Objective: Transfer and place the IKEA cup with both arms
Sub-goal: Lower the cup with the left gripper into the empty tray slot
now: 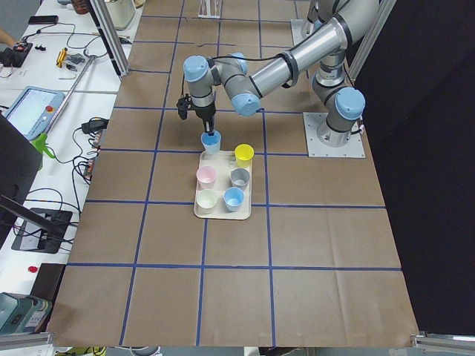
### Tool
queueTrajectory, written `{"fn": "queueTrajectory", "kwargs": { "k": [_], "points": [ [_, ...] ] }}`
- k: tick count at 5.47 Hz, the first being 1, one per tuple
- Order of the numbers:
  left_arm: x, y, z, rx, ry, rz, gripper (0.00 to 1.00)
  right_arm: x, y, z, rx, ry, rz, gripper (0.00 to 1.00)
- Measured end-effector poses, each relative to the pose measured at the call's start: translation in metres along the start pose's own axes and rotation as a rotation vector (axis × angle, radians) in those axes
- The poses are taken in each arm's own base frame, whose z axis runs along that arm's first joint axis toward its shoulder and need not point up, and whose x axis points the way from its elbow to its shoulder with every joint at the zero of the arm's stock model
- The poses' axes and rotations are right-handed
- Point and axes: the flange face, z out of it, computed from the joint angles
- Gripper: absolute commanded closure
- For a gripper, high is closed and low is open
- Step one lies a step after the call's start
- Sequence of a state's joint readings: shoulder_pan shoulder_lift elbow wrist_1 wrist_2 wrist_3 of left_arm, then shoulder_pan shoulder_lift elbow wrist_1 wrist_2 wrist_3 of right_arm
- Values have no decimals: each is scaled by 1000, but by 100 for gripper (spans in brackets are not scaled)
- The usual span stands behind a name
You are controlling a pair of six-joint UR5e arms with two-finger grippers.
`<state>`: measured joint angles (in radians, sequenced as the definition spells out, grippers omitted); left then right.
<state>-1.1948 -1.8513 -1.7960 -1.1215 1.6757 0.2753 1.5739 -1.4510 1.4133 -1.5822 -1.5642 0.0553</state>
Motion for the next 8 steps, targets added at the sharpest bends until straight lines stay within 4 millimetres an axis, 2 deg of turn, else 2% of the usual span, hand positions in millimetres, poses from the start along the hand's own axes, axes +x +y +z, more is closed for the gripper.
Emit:
{"fn": "queueTrajectory", "kwargs": {
  "k": [2, 3, 4, 5, 6, 7, 8],
  "points": [
    [-6, 0, 28, -49, -34, 4, 92, 0, -1, 0, -1, 3, 3, 0],
    [-13, 0, 37, -70, -36, -5, 86, 0, 0, 0, -1, 1, 2, 0],
    [-18, -1, 44, -82, -32, -13, 76, 0, 0, 0, -2, -1, 3, 0],
    [-20, -2, 48, -84, -29, -18, 75, 0, 0, -1, 0, -1, 7, 0],
    [-21, -2, 48, -83, -25, -20, 66, 0, 0, -1, 1, -2, 10, 0],
    [-20, -2, 49, -85, -22, -19, 6, 1, 0, -1, 2, -1, 12, 0],
    [-20, -4, 48, -83, -23, -17, 2, 1, -1, -1, 4, 1, 12, 0]
  ]
}}
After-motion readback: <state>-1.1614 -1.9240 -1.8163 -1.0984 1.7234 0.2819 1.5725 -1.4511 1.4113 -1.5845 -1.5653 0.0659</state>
